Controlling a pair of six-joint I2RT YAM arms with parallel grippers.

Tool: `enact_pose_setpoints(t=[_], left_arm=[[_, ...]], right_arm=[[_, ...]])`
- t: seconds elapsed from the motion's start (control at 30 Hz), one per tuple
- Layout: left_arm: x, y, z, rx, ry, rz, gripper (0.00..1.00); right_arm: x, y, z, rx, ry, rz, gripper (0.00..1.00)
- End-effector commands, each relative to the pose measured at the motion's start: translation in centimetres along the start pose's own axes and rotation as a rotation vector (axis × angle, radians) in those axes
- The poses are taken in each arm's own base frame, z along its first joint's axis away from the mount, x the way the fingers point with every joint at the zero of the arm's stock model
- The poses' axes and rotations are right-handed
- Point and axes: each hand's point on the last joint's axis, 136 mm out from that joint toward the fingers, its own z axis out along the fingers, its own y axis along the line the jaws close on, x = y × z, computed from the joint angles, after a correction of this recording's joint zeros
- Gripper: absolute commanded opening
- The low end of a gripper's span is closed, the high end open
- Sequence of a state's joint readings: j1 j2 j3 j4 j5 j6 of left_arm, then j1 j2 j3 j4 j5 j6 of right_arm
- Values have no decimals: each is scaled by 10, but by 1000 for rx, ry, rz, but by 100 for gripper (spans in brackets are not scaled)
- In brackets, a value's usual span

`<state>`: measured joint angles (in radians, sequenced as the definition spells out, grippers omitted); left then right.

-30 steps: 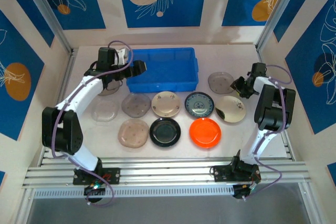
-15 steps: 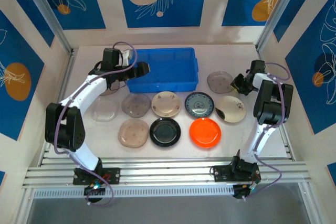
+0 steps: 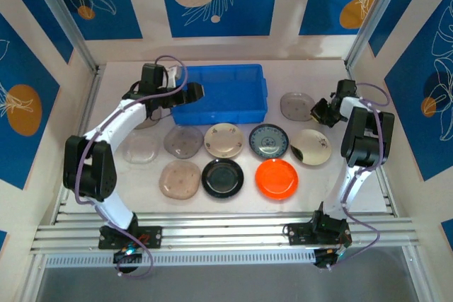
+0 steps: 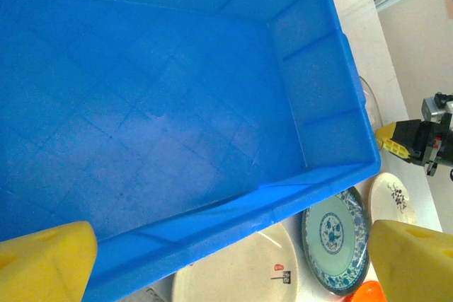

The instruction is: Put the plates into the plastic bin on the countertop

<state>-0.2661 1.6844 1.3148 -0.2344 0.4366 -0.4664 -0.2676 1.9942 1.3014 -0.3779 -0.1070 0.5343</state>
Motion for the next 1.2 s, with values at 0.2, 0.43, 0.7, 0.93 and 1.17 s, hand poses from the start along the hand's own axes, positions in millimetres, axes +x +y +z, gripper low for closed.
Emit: enact_pose_setpoints(t=[0.2,0.43,0.7,0.93,1.17], left_arm=[[-4,-30,-5,14,5,85,100],[-7,-45,-11,15,-16,125,100],[-18,-64,-24,26,-70,140,98],[-29,-75,-26,60,-114,74,88],[-22,-80,-11,79,-73,66,82]], right_arm=[[-8,25,-81,28,-171,-4,0],[18,75,-138,-37,-274,-85,0],[65,142,-179,-173,-287,-197,0],[111,190,-154,-197,-153,-294,0],[134,226,-130,-233,-101,-350,0]])
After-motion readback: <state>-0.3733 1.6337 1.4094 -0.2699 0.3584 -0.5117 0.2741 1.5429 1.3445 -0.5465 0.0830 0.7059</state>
